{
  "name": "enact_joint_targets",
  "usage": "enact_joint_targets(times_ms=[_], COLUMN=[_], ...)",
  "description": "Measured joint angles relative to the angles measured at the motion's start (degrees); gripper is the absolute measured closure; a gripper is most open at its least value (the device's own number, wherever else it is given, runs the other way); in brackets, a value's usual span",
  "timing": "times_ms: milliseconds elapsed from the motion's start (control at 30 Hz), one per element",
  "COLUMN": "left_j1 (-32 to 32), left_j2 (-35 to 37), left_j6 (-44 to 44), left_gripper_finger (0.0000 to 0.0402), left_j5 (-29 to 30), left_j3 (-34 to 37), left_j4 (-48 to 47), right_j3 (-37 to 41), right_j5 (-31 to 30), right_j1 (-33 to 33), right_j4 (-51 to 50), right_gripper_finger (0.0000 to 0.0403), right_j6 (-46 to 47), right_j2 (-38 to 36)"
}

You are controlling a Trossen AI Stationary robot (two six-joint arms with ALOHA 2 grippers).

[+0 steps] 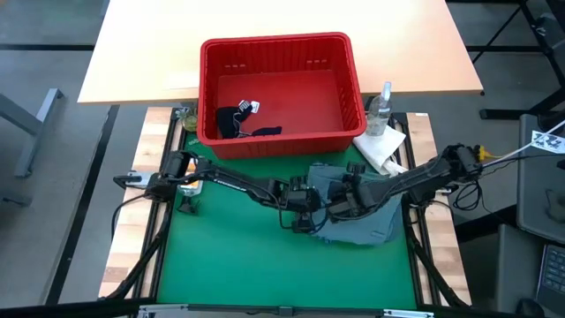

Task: Fold Laundry from Bin
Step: Fold the blue pants on top of the blue shirt

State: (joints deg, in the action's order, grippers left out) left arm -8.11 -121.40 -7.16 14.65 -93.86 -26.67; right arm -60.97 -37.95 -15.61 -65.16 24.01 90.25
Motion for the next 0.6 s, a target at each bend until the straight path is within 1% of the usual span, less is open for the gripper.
enact_joint_targets(times_ms=[67,200,333,467,600], left_j1=[-0.08,-0.1,-0.14,-0.19,-0.19], left_j2=[-1.16,-1.54,-1.69,-0.46,1.44], left_j6=[-0.24,-0.42,-0.29,-0.14,0.23], left_gripper_finger=[0.0367,0.0367,0.0367,0.0367,0.0367], left_j5=[0.2,1.12,2.86,3.66,3.71], left_j3=[0.0,-0.04,-0.04,-0.02,0.02], left_j4=[-0.07,-1.62,-1.65,-2.06,-2.27], right_j3=[0.15,2.19,2.15,-0.59,-5.47], right_j5=[0.04,1.01,2.25,3.17,2.94], right_j1=[0.7,1.67,2.26,2.12,2.12], right_j4=[0.0,1.15,0.77,-2.16,-8.25], right_gripper_finger=[0.0315,0.0315,0.0315,0.0315,0.0315], right_j6=[-0.83,-1.39,-3.3,-3.58,-3.6], right_j2=[1.39,1.62,1.57,0.66,-0.48])
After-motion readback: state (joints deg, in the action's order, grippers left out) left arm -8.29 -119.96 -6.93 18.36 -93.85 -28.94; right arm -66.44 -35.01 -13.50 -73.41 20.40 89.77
